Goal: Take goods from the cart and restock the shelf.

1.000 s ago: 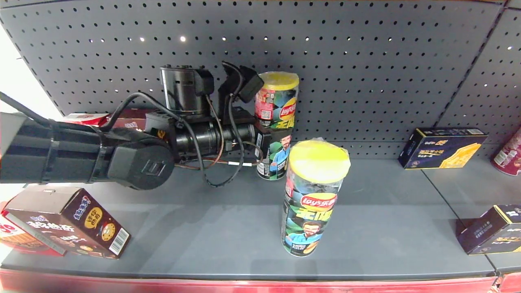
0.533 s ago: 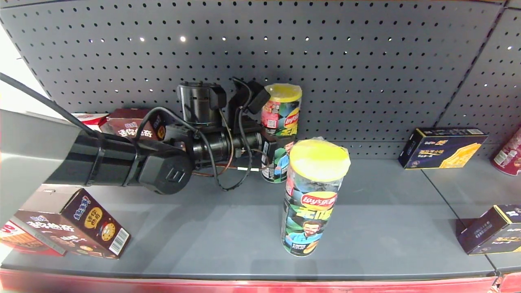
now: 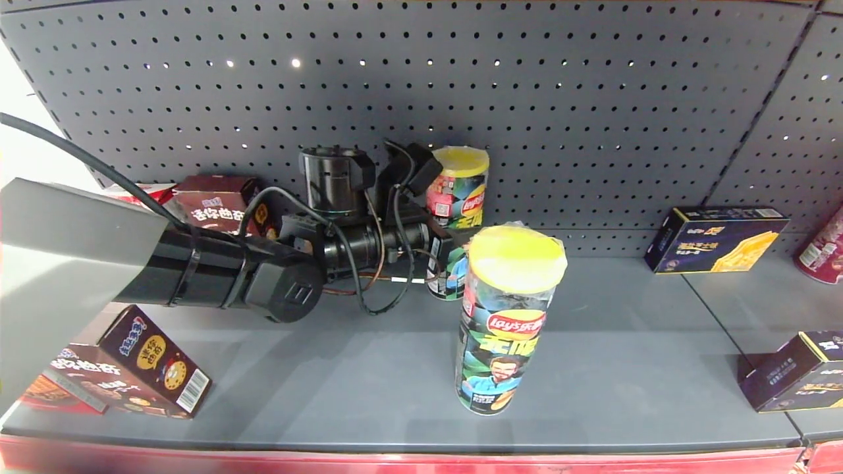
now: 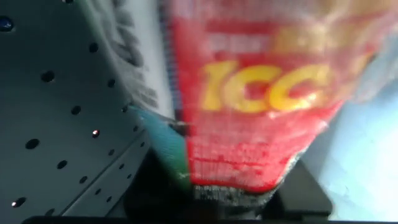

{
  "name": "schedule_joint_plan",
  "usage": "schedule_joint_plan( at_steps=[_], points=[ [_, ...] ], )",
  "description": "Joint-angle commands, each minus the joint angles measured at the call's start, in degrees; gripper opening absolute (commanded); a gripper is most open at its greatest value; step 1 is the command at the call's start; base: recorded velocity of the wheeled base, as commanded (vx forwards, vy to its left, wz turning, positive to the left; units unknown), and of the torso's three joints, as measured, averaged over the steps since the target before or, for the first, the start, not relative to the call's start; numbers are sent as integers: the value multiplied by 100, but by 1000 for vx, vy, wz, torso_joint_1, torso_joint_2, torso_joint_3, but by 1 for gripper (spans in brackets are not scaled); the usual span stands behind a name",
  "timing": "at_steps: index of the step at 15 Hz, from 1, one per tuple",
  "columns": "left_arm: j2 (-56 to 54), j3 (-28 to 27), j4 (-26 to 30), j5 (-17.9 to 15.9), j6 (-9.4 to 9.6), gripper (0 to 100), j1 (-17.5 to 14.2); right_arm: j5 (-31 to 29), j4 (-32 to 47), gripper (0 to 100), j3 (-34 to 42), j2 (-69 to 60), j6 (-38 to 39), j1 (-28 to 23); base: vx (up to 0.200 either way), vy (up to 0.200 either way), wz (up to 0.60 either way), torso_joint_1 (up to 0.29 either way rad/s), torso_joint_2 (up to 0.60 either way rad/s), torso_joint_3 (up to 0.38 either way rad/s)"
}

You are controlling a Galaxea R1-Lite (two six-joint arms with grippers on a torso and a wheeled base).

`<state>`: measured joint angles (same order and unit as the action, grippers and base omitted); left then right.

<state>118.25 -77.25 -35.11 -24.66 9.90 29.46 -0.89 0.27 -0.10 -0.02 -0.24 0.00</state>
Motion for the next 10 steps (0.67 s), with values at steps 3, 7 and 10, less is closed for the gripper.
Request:
schedule_joint_plan(
  at_steps=[3,7,10],
  points=[
    [-100,184,-268,67,-6,100,7,10,0,100,1,2,-2,0,0,0,0,0,0,0],
    [-865,1160,-805,295,-6,100,33,1,0,100,1,2,-2,0,0,0,0,0,0,0],
    [-1278,2021,-1244,770,3,100,68,1,0,100,1,2,-2,0,0,0,0,0,0,0]
  ],
)
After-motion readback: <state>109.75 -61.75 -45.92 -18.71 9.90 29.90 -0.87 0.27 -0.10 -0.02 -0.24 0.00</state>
